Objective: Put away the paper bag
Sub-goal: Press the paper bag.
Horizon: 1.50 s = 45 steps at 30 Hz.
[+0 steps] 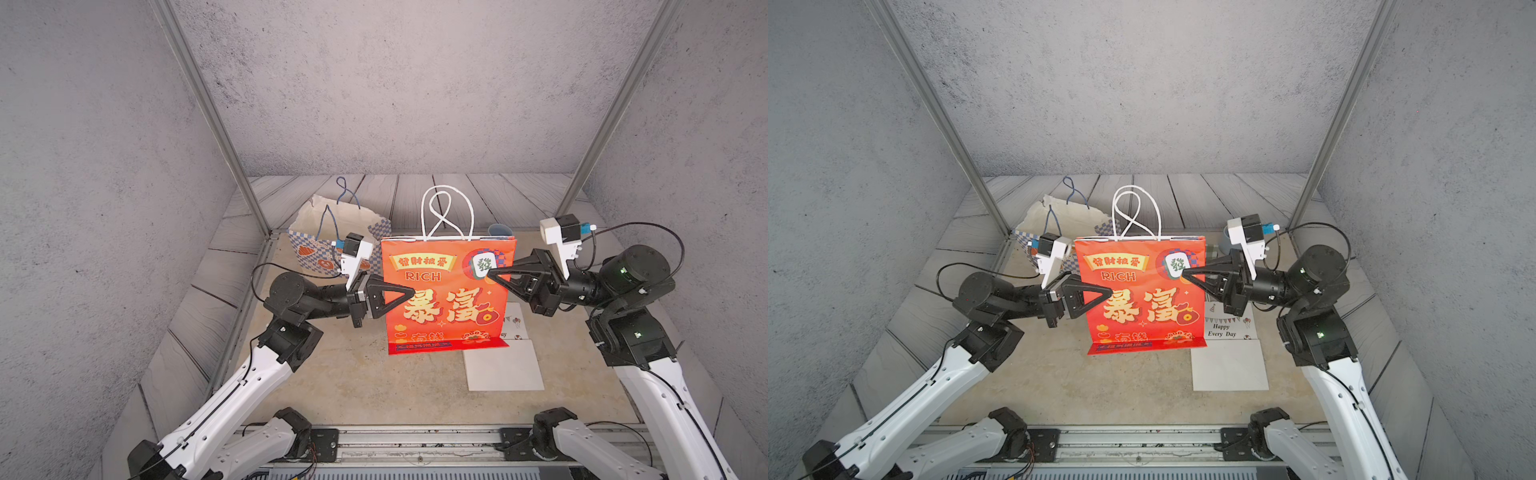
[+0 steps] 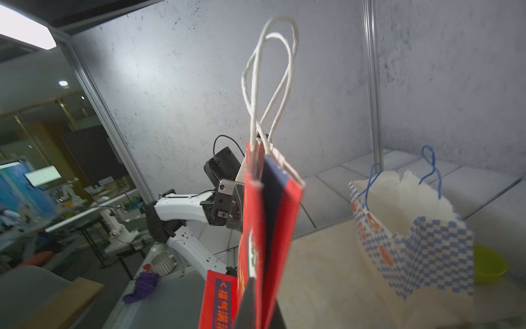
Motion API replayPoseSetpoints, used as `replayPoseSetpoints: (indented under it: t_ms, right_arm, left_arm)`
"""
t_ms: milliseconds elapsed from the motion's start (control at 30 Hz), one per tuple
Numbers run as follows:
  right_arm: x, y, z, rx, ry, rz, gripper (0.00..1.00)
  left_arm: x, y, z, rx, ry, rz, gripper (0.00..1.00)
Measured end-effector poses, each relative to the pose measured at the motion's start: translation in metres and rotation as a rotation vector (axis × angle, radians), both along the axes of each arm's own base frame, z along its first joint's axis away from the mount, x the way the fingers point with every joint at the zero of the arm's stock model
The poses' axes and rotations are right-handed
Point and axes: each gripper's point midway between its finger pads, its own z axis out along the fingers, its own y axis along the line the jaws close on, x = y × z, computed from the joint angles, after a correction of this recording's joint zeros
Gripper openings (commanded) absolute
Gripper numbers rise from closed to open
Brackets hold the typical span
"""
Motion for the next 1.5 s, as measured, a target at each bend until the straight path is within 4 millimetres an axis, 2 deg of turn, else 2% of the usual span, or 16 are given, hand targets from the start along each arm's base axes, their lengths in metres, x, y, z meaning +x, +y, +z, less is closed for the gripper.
replayPoseSetpoints:
  t_ms: [33, 100, 200, 367, 533, 633, 700, 767, 867, 1033, 1167, 1233, 1267, 1333, 1400, 1500]
  right_arm:
    - [0.0, 0.0, 0.0, 0.001, -0.001, -0.001, 0.05]
    - [0.002, 0.0, 0.001, 0.004, 0.005, -0.009, 0.34]
    - [0.005, -0.001, 0.003, 0.011, -0.001, -0.027, 0.42]
    - [0.007, -0.002, 0.014, 0.026, -0.02, -0.051, 0.33]
    - [0.007, -0.003, 0.025, 0.04, -0.044, -0.063, 0.09]
    - [0.007, -0.003, 0.026, 0.042, -0.036, -0.063, 0.0]
    - [0.008, -0.003, 0.026, 0.041, -0.032, -0.063, 0.02]
    - [0.008, -0.003, 0.026, 0.041, -0.03, -0.064, 0.22]
    - [0.009, -0.003, 0.026, 0.043, -0.03, -0.07, 0.29]
    - [0.012, -0.004, 0.027, 0.047, -0.031, -0.09, 0.25]
    - [0.012, -0.005, 0.028, 0.049, -0.034, -0.094, 0.05]
    - [0.012, -0.005, 0.029, 0.049, -0.033, -0.093, 0.02]
    - [0.011, -0.005, 0.029, 0.05, -0.033, -0.094, 0.08]
    - [0.011, -0.005, 0.028, 0.048, -0.025, -0.094, 0.39]
    - [0.011, -0.005, 0.025, 0.039, -0.024, -0.096, 0.58]
    - [0.009, -0.006, 0.019, 0.024, -0.02, -0.104, 0.69]
  left_arm:
    - [0.0, 0.0, 0.0, 0.0, 0.0, 0.0, 0.0]
    - [0.0, 0.0, 0.0, 0.001, -0.001, -0.002, 0.0]
    - [-0.001, -0.001, -0.002, 0.008, 0.0, -0.007, 0.0]
    - [0.0, -0.002, -0.007, 0.026, -0.003, -0.004, 0.0]
    - [-0.001, -0.004, -0.01, 0.034, -0.008, -0.007, 0.0]
    - [-0.002, -0.004, -0.011, 0.035, -0.015, -0.008, 0.0]
    - [-0.002, -0.004, -0.011, 0.036, -0.018, -0.008, 0.0]
    - [-0.002, -0.004, -0.011, 0.036, -0.02, -0.008, 0.0]
    - [-0.003, -0.005, -0.012, 0.038, -0.019, -0.012, 0.0]
    - [-0.003, -0.005, -0.013, 0.042, -0.021, -0.015, 0.0]
    - [-0.003, -0.006, -0.015, 0.045, -0.02, -0.016, 0.0]
    - [-0.003, -0.006, -0.015, 0.045, -0.02, -0.016, 0.0]
    - [-0.003, -0.006, -0.015, 0.045, -0.023, -0.016, 0.0]
    - [-0.003, -0.006, -0.015, 0.044, -0.024, -0.016, 0.0]
    - [-0.003, -0.006, -0.015, 0.044, -0.024, -0.015, 0.0]
    - [-0.004, -0.006, -0.013, 0.039, -0.024, -0.016, 0.0]
